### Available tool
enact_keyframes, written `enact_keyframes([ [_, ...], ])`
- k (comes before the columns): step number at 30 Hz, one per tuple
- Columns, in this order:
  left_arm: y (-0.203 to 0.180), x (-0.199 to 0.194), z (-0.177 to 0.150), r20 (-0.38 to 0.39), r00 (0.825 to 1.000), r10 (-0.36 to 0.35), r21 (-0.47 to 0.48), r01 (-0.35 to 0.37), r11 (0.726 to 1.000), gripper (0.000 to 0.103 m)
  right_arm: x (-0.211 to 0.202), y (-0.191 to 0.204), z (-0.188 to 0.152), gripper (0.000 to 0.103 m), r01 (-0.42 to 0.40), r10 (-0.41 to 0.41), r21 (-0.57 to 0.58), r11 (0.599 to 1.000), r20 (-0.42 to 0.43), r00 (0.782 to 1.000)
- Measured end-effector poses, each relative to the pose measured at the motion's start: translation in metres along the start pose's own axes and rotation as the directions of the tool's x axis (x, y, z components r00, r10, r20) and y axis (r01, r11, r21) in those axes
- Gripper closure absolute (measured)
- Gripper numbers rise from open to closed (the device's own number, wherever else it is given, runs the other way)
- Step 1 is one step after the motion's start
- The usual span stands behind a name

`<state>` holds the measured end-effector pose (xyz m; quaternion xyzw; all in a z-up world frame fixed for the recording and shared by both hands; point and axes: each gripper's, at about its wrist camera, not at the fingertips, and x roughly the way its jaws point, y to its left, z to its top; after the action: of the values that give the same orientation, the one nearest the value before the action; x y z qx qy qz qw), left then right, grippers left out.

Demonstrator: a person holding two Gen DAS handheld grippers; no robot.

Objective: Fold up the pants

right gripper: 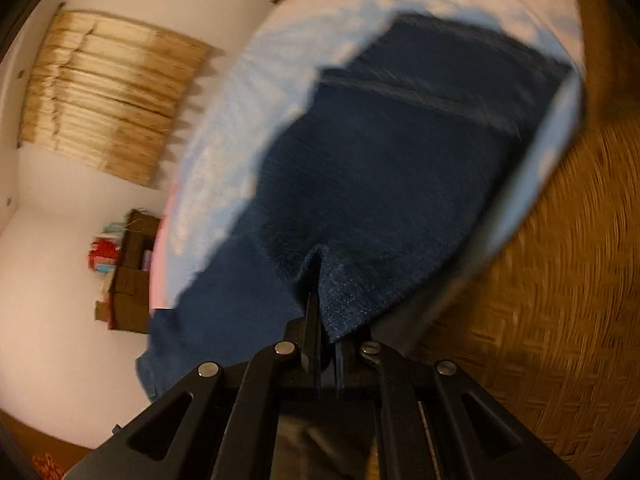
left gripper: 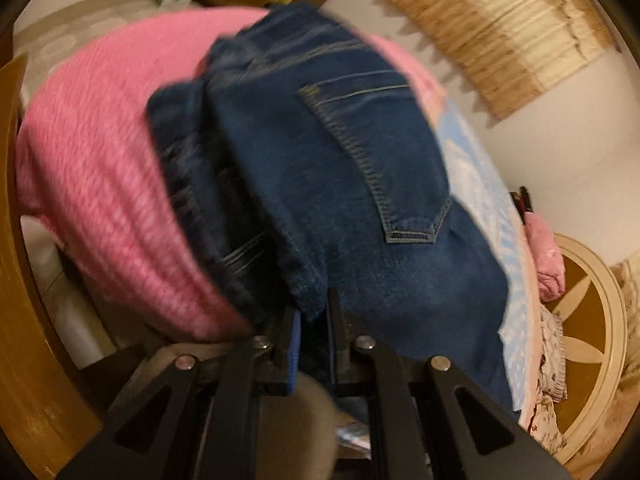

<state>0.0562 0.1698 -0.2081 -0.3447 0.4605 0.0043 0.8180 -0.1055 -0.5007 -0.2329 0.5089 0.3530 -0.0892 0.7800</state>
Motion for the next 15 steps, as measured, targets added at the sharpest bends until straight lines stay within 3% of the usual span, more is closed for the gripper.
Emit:
enact_keyframes([
  [8,-0.01,0.01,-0.002,0.006,0.999,0.052,0.049,-0.052,0.997,0.089,-0.001,-0.02,0.011,0.091,-0.084,0.084,0.069,0.994,-0.004,0.996],
  [11,-0.013,0.013,0.001,-0.006,0.999,0.051,0.031,-0.051,0.998,0.088,-0.005,-0.018,0.021,0.086,0.021,-0.02,0.02,1.0,-0.05,0.999],
  [12,-0.012,0.014,0.001,-0.006,0.999,0.051,0.031,-0.05,0.998,0.087,-0.008,-0.014,0.023,0.08,0.064,-0.065,-0.018,0.998,-0.065,0.996],
  [13,-0.012,0.015,0.002,-0.005,0.999,0.053,0.029,-0.053,0.998,0.086,-0.012,-0.012,0.024,0.066,0.107,-0.111,-0.058,0.993,-0.066,0.992],
  [15,-0.008,0.016,0.002,-0.003,0.998,0.057,0.025,-0.057,0.998,0.085,-0.033,-0.003,0.034,0.059,0.206,-0.211,-0.145,0.968,-0.021,0.977],
])
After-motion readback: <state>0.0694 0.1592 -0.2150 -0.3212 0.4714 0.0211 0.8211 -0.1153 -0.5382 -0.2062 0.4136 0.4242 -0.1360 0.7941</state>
